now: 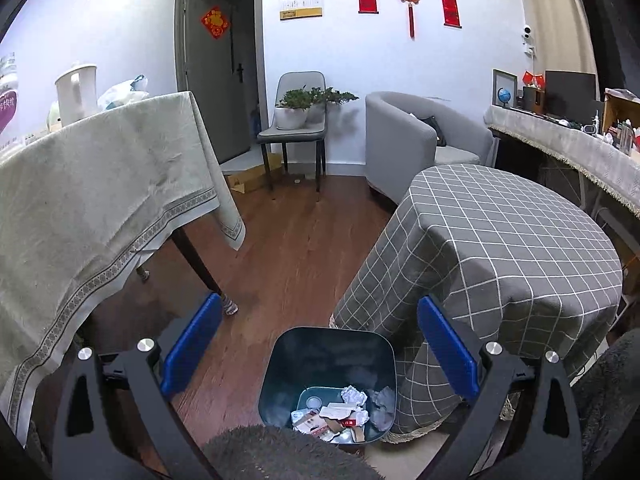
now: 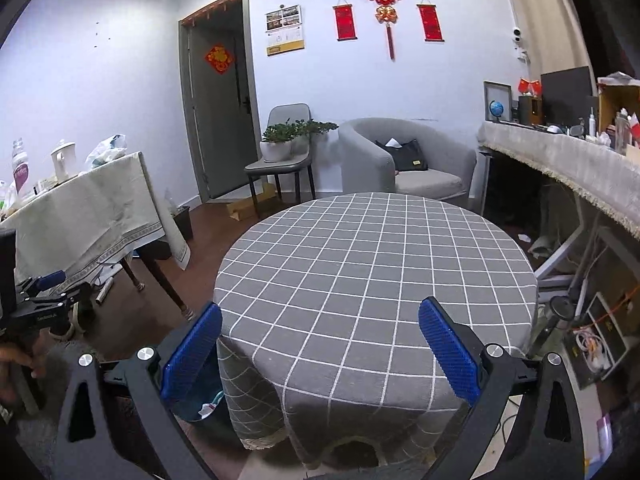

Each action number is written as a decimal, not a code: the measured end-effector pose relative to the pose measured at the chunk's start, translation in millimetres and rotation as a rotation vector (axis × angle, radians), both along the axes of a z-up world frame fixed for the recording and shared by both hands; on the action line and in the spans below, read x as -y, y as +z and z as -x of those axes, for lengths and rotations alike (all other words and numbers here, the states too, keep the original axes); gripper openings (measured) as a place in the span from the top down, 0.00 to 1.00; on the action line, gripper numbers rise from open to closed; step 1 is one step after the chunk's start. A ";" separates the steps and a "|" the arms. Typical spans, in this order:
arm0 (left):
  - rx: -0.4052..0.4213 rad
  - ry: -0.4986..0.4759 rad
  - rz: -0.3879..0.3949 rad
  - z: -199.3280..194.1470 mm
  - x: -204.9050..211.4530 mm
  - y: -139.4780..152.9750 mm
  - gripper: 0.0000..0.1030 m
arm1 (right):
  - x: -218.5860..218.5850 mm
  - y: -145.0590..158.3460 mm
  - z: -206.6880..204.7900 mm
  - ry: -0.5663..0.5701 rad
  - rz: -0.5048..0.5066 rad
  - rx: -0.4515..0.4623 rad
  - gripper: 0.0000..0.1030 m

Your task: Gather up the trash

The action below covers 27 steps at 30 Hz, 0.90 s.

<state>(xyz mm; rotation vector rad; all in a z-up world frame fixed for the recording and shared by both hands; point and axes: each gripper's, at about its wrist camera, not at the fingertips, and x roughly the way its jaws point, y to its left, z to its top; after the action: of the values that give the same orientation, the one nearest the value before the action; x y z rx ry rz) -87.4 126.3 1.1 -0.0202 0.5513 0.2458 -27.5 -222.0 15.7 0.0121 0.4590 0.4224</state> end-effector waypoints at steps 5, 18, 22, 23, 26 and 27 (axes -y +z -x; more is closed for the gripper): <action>-0.005 -0.018 -0.028 -0.5 6.9 -0.7 0.03 | 1.3 0.9 0.1 -0.001 0.001 -0.001 0.03; -0.004 -0.024 -0.040 -0.4 11.6 -0.5 0.03 | 1.2 0.8 -0.8 -0.004 -0.008 -0.008 0.03; -0.003 -0.025 -0.043 -0.6 12.2 -0.2 0.03 | 2.1 -0.2 -0.8 -0.006 -0.010 -0.010 0.03; -0.003 -0.025 -0.043 -0.6 12.2 -0.3 0.03 | 2.4 -0.2 -0.7 -0.007 -0.011 -0.011 0.03; -0.002 -0.026 -0.045 -0.5 12.8 -0.1 0.03 | 3.4 -1.1 0.1 -0.009 -0.015 -0.012 0.03; -0.001 -0.027 -0.046 -0.4 13.1 0.2 0.03 | 3.4 -1.1 -0.3 -0.009 -0.013 -0.011 0.03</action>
<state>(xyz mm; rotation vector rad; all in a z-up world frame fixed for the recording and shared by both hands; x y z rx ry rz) -87.0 113.2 1.3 0.0315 0.5462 0.2325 -27.2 -225.4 14.6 0.0295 0.4672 0.4170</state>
